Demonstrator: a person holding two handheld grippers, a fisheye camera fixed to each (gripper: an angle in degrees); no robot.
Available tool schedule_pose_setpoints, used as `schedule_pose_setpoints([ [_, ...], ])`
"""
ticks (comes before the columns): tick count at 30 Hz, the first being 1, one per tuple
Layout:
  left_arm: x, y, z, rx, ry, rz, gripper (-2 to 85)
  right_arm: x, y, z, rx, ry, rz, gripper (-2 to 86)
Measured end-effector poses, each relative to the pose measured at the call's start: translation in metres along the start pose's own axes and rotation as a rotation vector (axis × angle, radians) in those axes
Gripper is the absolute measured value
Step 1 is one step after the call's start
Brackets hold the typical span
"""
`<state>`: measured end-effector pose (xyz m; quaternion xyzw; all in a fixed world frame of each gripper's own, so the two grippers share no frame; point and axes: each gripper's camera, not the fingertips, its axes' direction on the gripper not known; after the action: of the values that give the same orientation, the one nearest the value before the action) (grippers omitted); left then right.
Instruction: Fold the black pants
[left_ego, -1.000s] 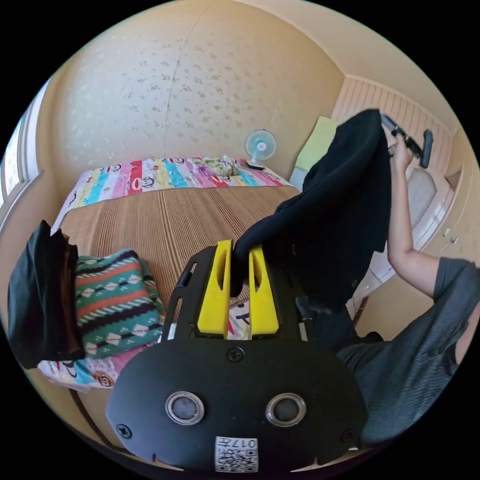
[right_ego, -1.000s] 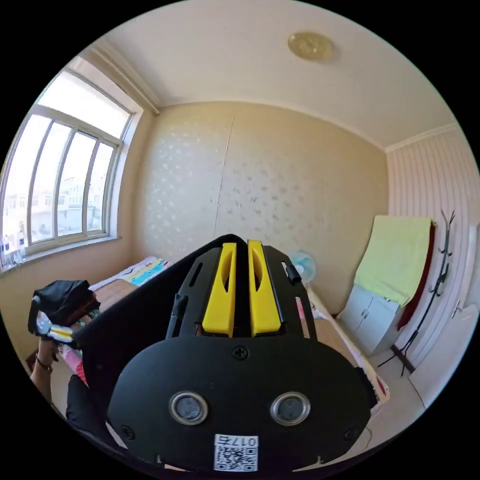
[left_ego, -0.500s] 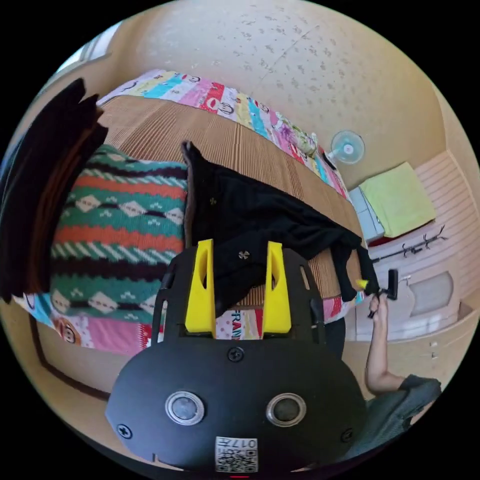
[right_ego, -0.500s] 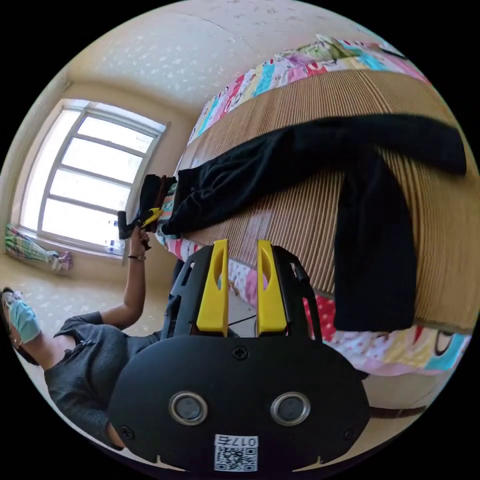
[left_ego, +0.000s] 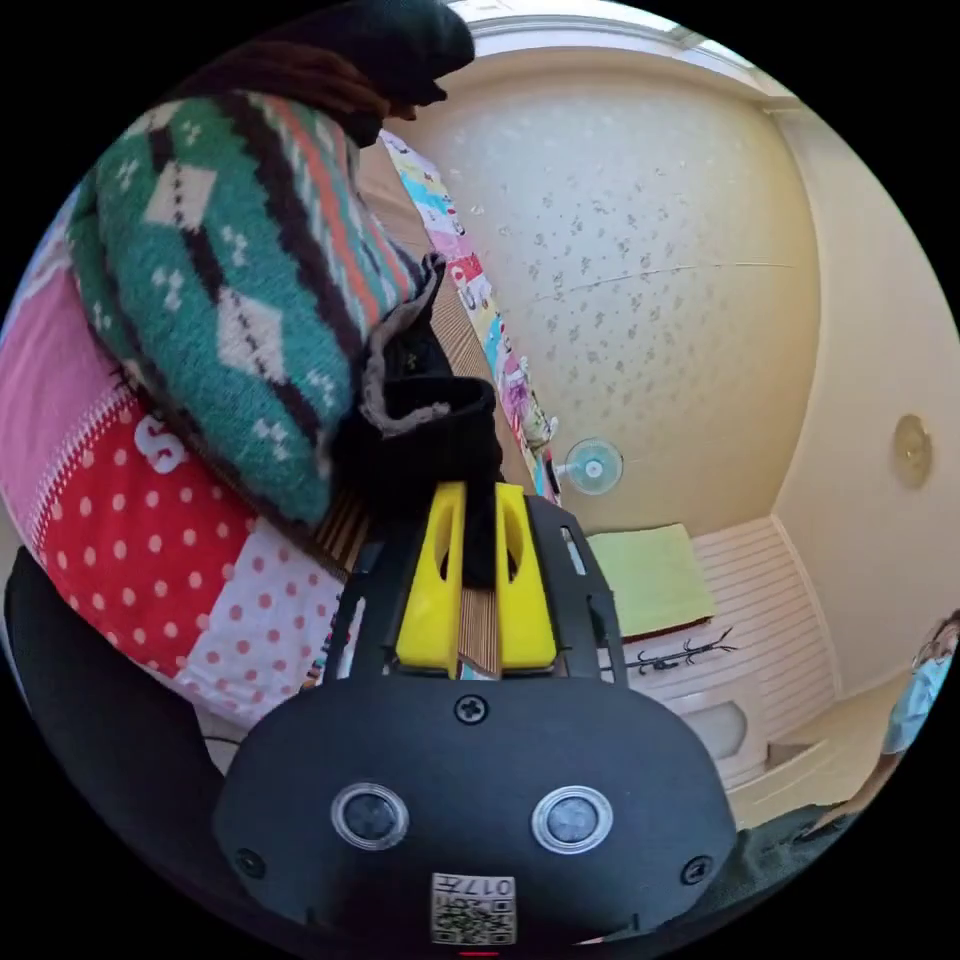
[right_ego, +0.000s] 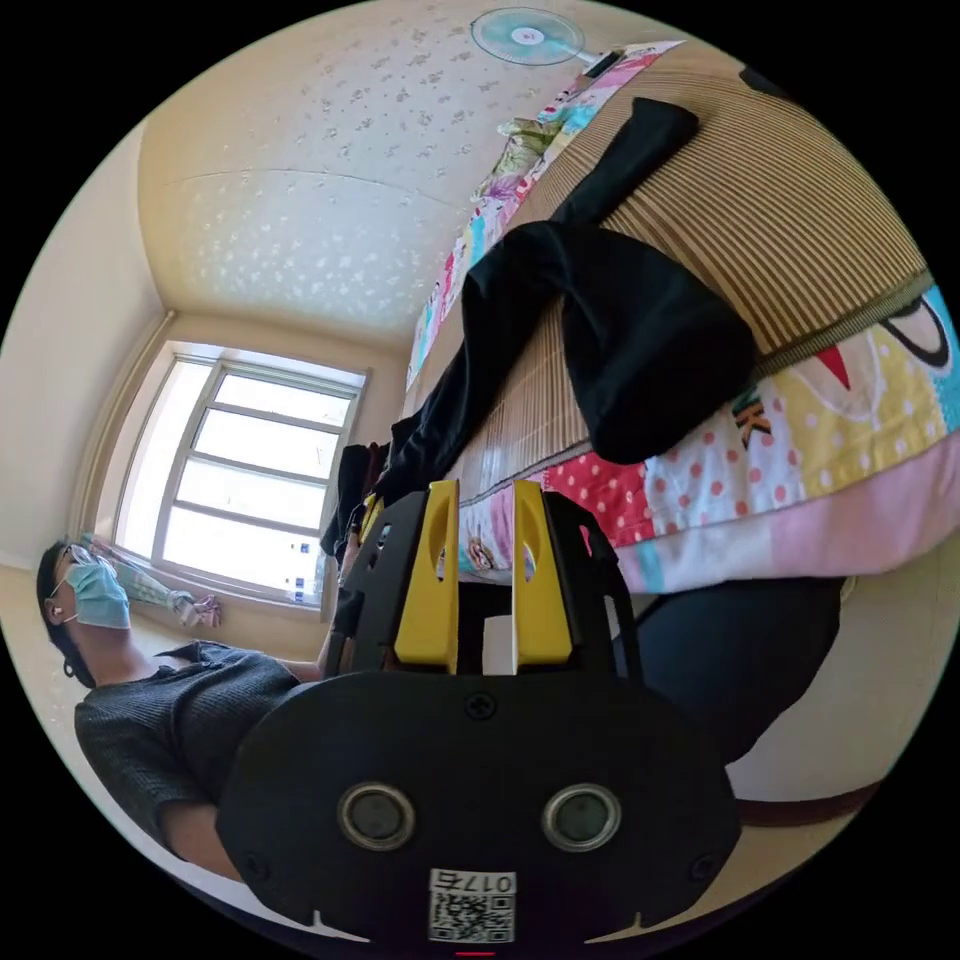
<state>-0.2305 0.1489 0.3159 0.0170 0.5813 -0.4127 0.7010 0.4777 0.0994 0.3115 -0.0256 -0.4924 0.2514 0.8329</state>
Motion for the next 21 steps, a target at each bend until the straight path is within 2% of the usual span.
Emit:
schedule_pose_setpoints([
  [2, 0.044, -0.034, -0.003, -0.027, 0.029, 0.190, -0.5, -0.010, -0.015, 0.006, -0.024, -0.024, -0.030, 7.1],
  [5, 0.109, -0.080, -0.043, 0.037, -0.140, 0.431, -0.7, -0.028, -0.029, 0.020, -0.098, 0.079, -0.073, 6.7],
  [7, 0.127, -0.106, -0.060, -0.084, -0.258, 0.492, -0.2, -0.034, -0.033, 0.027, -0.123, 0.168, -0.078, 7.0],
  [10, 0.106, -0.099, -0.066, -0.160, -0.300, 0.401, 3.2, -0.023, -0.038, 0.029, -0.131, 0.131, -0.035, 7.4],
  [13, 0.064, -0.072, -0.043, -0.269, -0.283, 0.225, 14.0, -0.016, -0.039, 0.030, -0.116, 0.022, -0.007, 7.1],
  [15, 0.041, -0.054, -0.027, -0.310, -0.262, 0.122, 16.9, -0.018, -0.038, 0.031, -0.129, -0.001, -0.013, 6.8],
  [19, 0.038, -0.017, -0.029, -0.034, -0.258, 0.010, 16.3, -0.023, -0.032, 0.018, -0.140, 0.000, 0.003, 6.5],
  [21, 0.045, -0.016, -0.020, 0.013, -0.267, -0.016, 17.0, -0.025, -0.030, 0.005, -0.123, 0.010, 0.012, 6.5],
])
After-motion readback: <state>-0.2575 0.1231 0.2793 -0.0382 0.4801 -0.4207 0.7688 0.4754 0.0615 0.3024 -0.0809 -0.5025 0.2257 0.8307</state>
